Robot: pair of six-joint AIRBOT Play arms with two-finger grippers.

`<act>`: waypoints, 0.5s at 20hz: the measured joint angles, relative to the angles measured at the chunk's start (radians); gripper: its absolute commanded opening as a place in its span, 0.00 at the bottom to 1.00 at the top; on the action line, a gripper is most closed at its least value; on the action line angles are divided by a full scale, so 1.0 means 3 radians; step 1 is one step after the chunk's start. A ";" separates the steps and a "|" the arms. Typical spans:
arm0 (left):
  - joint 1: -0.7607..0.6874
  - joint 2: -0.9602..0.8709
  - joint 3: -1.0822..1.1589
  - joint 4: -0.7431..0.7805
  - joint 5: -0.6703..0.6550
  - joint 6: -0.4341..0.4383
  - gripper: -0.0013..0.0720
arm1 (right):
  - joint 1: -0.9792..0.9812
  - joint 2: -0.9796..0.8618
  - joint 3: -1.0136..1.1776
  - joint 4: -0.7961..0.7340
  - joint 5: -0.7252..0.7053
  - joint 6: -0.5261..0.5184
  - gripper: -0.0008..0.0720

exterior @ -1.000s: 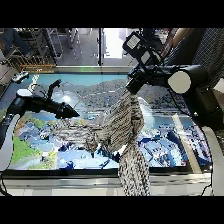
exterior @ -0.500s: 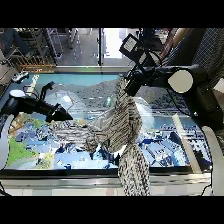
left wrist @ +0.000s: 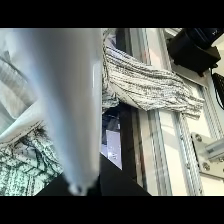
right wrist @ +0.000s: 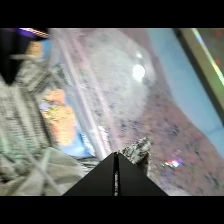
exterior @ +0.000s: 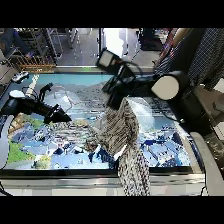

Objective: Fold the clothes and pants, and hang the long-sleeved shirts on hangers.

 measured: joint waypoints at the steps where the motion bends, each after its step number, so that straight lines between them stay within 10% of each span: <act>1: -0.0001 -0.0008 0.0000 0.0004 -0.0005 0.0006 0.04 | 0.0100 -0.0001 0.0000 0.0013 0.0080 0.0000 0.03; 10: -0.0023 -0.0041 0.0000 -0.0259 0.0167 0.0103 0.04 | 0.0933 -0.0003 0.0000 0.0081 0.0571 0.0070 0.03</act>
